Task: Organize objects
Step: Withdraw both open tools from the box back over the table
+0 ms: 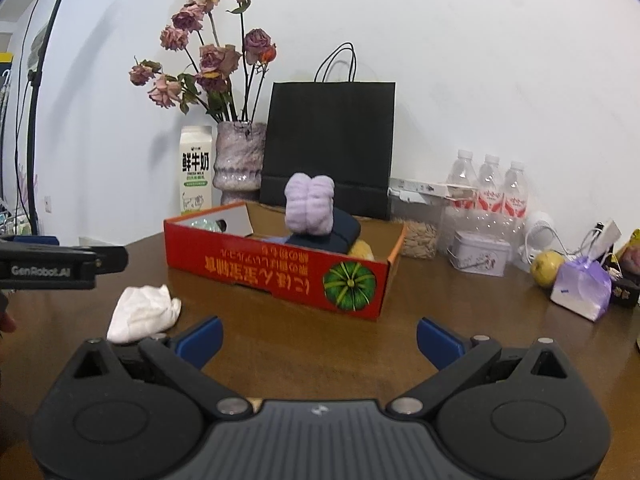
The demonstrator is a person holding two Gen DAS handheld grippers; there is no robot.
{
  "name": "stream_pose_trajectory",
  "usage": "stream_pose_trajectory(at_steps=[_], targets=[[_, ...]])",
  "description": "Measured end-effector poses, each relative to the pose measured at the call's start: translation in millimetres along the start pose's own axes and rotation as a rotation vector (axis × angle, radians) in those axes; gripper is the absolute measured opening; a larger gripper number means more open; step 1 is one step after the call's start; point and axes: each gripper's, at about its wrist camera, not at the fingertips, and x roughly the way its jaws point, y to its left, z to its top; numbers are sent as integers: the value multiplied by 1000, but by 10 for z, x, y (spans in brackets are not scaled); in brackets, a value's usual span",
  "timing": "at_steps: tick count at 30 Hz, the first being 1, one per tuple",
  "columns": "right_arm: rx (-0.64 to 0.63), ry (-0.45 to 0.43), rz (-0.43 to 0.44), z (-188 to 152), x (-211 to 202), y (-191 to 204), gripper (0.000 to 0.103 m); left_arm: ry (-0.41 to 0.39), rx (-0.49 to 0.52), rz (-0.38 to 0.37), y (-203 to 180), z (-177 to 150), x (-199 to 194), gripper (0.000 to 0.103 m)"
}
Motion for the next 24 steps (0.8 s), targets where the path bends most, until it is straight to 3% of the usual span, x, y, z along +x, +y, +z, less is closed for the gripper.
stream_pose_trajectory(at_steps=[24], targets=[[18, 37, -29, -192, -346, -40, 103, 31, -16, -2, 190, -191, -370, 103]])
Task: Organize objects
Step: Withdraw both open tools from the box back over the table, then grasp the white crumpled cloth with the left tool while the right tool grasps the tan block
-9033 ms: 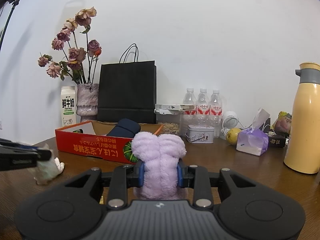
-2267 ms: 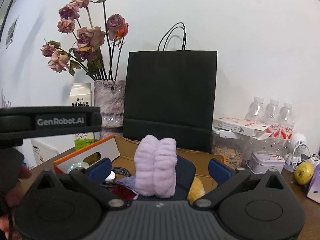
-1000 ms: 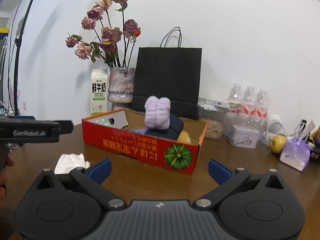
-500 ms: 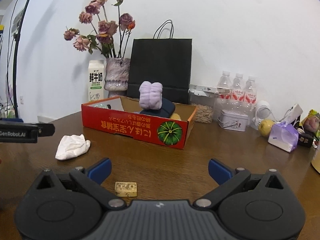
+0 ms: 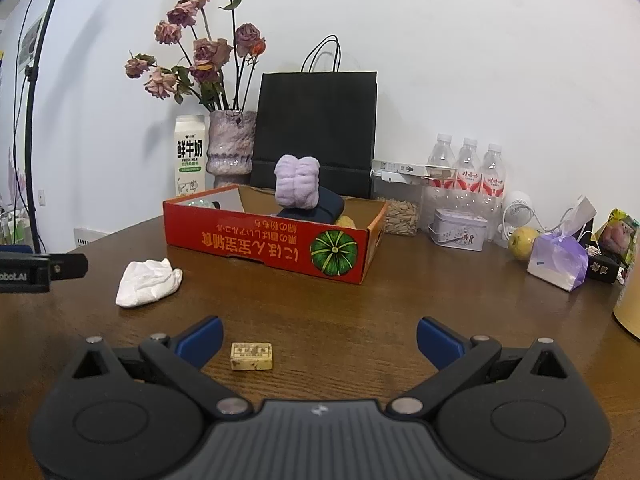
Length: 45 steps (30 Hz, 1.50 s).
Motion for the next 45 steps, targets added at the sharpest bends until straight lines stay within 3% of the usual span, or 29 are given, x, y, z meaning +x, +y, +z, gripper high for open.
stream_pose_trajectory(at_steps=[13, 18, 23, 26, 27, 30, 32, 33, 37, 45], targets=[[-62, 154, 53, -12, 258, 107, 101, 0, -10, -14, 23, 3, -10, 103], [-129, 276, 116, -38, 462, 268, 96, -9, -24, -11, 44, 1, -32, 103], [-21, 320, 187, -3, 653, 193, 97, -2, -34, -4, 63, 0, -35, 103], [-11, 320, 167, 23, 744, 207, 96, 2, -35, 0, 65, -3, -29, 103], [-11, 316, 166, 35, 767, 221, 95, 3, -36, 1, 68, -4, -28, 103], [-10, 290, 168, 71, 797, 251, 70, 5, -39, 6, 74, -3, -25, 103], [-14, 275, 179, 85, 792, 265, 36, 8, -40, 9, 79, -6, -22, 103], [-15, 268, 182, 87, 780, 266, 29, 9, -40, 10, 79, -7, -19, 103], [1, 236, 170, 107, 738, 235, 29, 18, -39, 16, 78, -10, -3, 103], [14, 44, 96, 137, 421, 179, 29, 63, -30, 25, 53, -16, 82, 103]])
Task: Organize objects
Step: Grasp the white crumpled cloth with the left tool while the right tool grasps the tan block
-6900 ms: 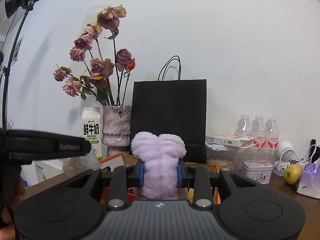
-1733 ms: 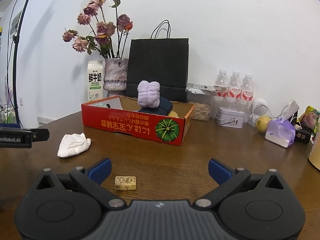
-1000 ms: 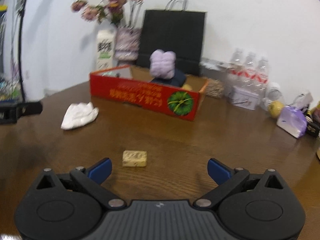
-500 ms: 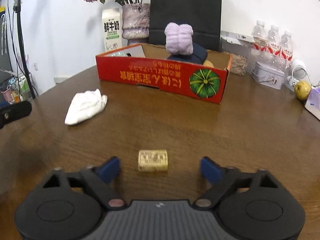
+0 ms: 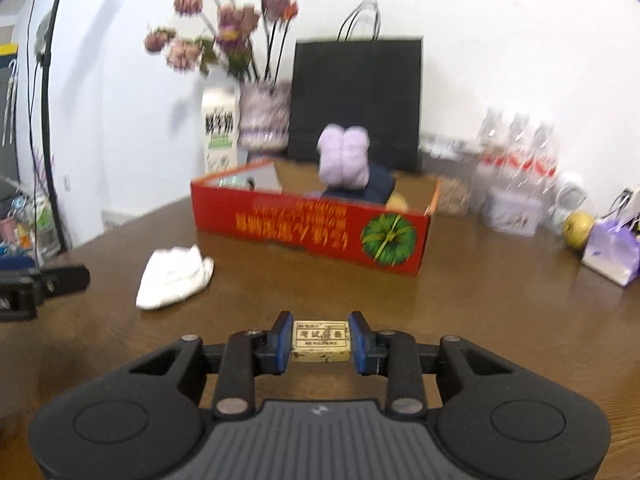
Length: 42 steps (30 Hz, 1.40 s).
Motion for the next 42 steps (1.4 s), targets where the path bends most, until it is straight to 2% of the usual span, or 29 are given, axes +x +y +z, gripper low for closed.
stream_pose_trajectory(at_steps=[7, 17, 23, 28, 32, 34, 37, 38, 39, 40, 41, 42], targets=[[51, -78, -73, -6, -122, -180, 29, 55, 23, -16, -73, 62, 73, 103], [75, -85, -68, -14, -123, -224, 29, 206, 91, -20, -238, 279, 496, 103], [104, -71, -57, -16, -79, -268, 29, 240, 101, -43, -342, 427, 792, 103], [83, -74, -62, -15, -75, -228, 29, 285, 57, 6, -435, 511, 1187, 103], [82, -71, -62, -10, -75, -227, 29, 382, 0, 78, -431, 453, 1533, 103], [68, -71, -60, -8, -73, -206, 29, 373, 1, 115, -442, 412, 1598, 103], [52, -67, -54, -3, -61, -179, 29, 349, 3, 123, -470, 384, 1622, 103], [53, -66, -53, -1, -59, -176, 29, 342, 2, 124, -472, 375, 1617, 102], [55, -64, -52, 2, -56, -179, 29, 332, 4, 118, -475, 370, 1604, 93], [58, -63, -52, 2, -53, -181, 29, 317, 10, 111, -485, 366, 1575, 80], [59, -63, -51, 3, -51, -182, 29, 310, 12, 105, -500, 373, 1552, 78], [60, -62, -51, 4, -49, -181, 29, 304, 16, 97, -513, 367, 1537, 72]])
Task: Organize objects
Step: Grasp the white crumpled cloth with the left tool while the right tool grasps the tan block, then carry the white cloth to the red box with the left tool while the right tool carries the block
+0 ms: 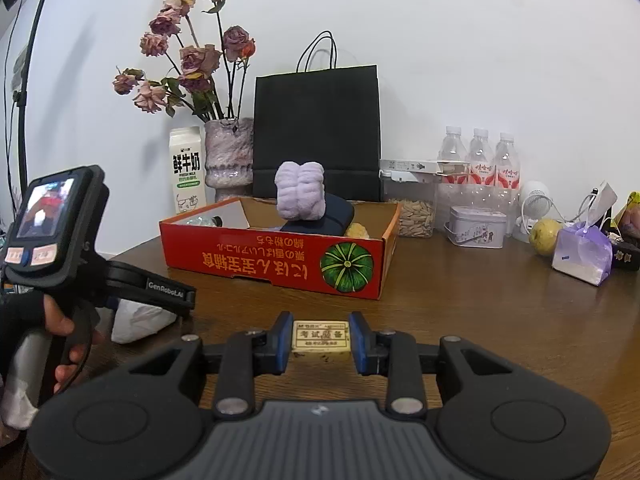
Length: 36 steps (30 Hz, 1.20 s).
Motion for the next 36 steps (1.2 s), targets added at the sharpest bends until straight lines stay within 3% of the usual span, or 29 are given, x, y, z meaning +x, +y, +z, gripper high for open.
stream_pose_trajectory(at_steps=[3, 7, 12, 22, 30, 36], targets=[[4, -1, 1, -1, 2, -6, 29, -30, 32, -13, -42, -45, -72, 58], [13, -3, 6, -8, -1, -22, 29, -44, 26, -48, -7, -115, -188, 53], [11, -12, 9, -12, -15, -20, 29, -90, 28, -70, 66, -264, -446, 52], [4, -33, 10, -15, -51, -7, 29, -303, 95, -60, 5, -595, -1120, 52], [-26, -65, 0, -19, -102, 48, 29, -345, 87, -62, -12, -694, -1284, 52], [-33, -109, 7, 64, -131, 108, 29, -385, 73, -73, -56, -558, -1363, 52]])
